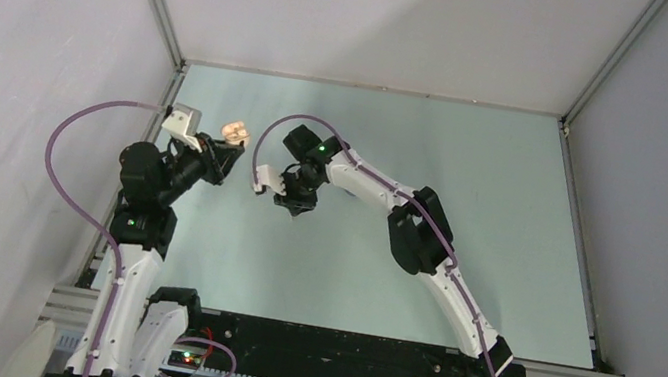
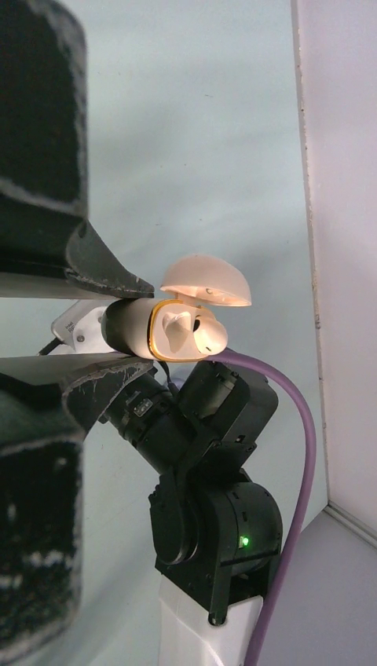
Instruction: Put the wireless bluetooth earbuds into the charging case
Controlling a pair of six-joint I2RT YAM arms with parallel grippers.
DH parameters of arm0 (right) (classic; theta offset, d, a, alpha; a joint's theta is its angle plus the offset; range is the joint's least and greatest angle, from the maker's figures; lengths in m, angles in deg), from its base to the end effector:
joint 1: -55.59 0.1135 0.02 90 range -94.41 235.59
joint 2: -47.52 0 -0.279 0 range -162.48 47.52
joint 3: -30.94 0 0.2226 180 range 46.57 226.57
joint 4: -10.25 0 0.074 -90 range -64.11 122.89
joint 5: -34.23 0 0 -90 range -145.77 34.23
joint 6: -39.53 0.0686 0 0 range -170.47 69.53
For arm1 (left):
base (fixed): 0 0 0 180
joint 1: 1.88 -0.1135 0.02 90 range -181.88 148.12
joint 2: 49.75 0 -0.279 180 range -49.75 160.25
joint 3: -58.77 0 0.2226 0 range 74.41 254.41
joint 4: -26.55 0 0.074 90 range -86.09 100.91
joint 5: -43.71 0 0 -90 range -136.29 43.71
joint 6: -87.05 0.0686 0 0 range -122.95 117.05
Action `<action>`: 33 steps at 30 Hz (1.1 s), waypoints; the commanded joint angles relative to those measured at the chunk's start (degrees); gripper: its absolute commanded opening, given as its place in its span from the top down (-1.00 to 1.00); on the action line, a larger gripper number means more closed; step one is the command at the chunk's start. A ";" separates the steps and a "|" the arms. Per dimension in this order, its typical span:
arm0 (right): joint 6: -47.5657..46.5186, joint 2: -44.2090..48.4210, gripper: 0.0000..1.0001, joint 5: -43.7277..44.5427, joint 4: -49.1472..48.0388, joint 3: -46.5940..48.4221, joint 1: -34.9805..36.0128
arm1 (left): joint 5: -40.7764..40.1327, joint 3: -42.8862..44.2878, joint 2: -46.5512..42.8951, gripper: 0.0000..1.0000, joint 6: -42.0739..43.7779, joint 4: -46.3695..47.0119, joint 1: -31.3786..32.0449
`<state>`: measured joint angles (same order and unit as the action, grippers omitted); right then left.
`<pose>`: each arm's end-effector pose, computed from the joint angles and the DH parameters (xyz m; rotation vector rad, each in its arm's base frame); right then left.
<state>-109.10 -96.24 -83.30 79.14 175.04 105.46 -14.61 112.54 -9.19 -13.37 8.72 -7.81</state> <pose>0.3089 0.4157 0.1543 -2.2396 1.4596 0.6136 0.1596 -0.0196 0.3351 0.1882 1.6539 -0.5147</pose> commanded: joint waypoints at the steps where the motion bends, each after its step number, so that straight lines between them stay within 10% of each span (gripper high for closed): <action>1: -1.24 -2.03 0.50 -0.63 3.51 3.57 0.27 | 0.35 0.27 -1.01 1.00 1.62 0.27 -0.53; 12: 10.82 12.14 1.00 8.23 -8.33 -8.48 -2.37 | 1.49 -0.14 1.91 1.00 -1.32 5.19 -0.51; 21: 11.39 49.58 1.00 16.97 -35.81 -43.83 -7.75 | 2.02 7.06 14.79 1.00 -0.32 11.01 8.24; 33: 3.90 68.19 1.00 27.23 -53.54 -47.96 -5.96 | 1.76 20.93 29.13 1.00 9.17 22.51 24.46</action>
<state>-101.39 -29.23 -60.77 33.37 128.11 97.17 -13.01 130.13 18.37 -9.70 22.94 12.21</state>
